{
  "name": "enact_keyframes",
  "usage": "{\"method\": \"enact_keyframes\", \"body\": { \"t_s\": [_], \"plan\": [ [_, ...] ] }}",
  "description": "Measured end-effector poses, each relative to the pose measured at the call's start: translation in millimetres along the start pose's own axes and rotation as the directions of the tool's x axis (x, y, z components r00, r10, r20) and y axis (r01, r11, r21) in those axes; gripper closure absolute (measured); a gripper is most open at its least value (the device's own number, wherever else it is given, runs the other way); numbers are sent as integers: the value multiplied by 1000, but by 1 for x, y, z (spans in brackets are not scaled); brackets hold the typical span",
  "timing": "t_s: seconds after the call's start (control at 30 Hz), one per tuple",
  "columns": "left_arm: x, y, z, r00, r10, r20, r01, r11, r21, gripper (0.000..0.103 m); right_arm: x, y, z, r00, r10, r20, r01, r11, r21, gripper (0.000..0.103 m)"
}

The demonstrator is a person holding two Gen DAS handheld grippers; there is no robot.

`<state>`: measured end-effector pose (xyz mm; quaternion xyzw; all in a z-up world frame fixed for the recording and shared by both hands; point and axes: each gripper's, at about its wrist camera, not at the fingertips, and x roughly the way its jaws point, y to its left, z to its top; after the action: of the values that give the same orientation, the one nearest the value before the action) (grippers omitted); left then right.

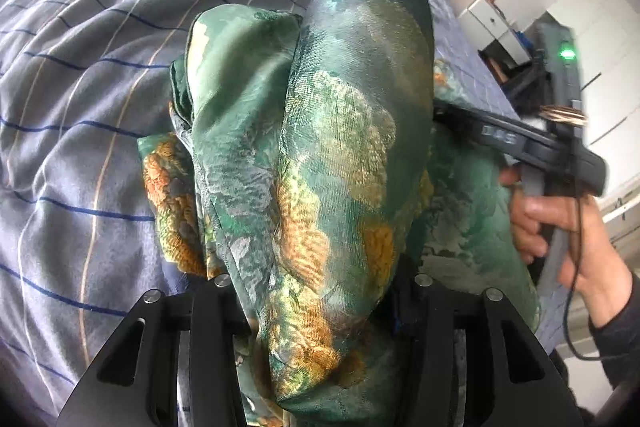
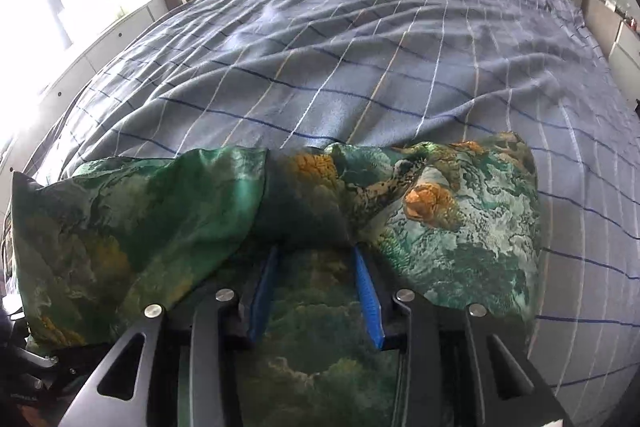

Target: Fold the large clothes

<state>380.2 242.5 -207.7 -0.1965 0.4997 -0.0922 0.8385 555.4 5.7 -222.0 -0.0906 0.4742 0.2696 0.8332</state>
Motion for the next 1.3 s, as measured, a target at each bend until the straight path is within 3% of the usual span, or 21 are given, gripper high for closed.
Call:
{"method": "enact_keyframes", "body": {
  "t_s": [0.07, 0.17, 0.3, 0.37, 0.47, 0.6, 0.7, 0.77, 0.83, 0.87, 0.97, 1.03, 1.13, 1.3],
  "plan": [
    [0, -1, 0, 1000, 5, -4, -5, 1000, 5, 54, -23, 2, -6, 1000, -4, 26, 4, 1000, -8, 65],
    [1, -1, 2, 1000, -1, -8, 1, 1000, -2, 54, -72, 9, -37, 995, 63, 72, -62, 998, -13, 64],
    [0, -1, 2, 1000, 3, -3, -3, 1000, -5, 54, -136, 30, -113, 990, 78, 115, -71, 995, -66, 64],
    [0, 0, 3, 1000, 2, -5, -2, 1000, -1, 53, -145, 39, -146, 989, 100, 106, -95, 994, -52, 63],
    [0, -6, 4, 999, 31, -8, -31, 999, 13, 52, -133, 60, -181, 990, -28, 138, 43, 993, -106, 62],
    [-2, -12, 7, 997, 82, -12, -82, 996, 16, 51, -111, 77, -183, 979, -136, 149, 164, 967, -197, 61],
    [-16, -14, 10, 998, 62, 3, -62, 998, -11, 45, -129, 80, -178, 976, -142, 164, 172, 968, -183, 61],
    [-32, -18, 10, 998, 51, 30, -50, 998, -25, 37, -155, 74, -177, 977, -119, 175, 144, 981, -133, 52],
    [-51, -26, 8, 995, 80, 59, -79, 997, -27, 24, -175, 68, -179, 977, -125, 172, 141, 986, -88, 32],
    [-59, -30, 7, 992, 100, 74, -98, 995, -22, 23, -182, 65, -181, 976, -132, 174, 147, 986, -78, 30],
    [-84, -42, -1, 985, 129, 110, -131, 991, 5, 20, -201, 66, -185, 968, -179, 174, 196, 977, -82, 30],
    [-100, -52, -8, 979, 149, 140, -156, 987, 34, 12, -210, 65, -189, 963, -200, 180, 217, 973, -84, 30],
    [-119, -69, -23, 967, 181, 180, -200, 976, 92, 11, -223, 66, -194, 954, -233, 188, 251, 965, -79, 30],
    [-129, -91, -39, 941, 265, 210, -303, 937, 176, 11, -235, 61, -198, 943, -267, 200, 285, 956, -65, 30]
  ]
}}
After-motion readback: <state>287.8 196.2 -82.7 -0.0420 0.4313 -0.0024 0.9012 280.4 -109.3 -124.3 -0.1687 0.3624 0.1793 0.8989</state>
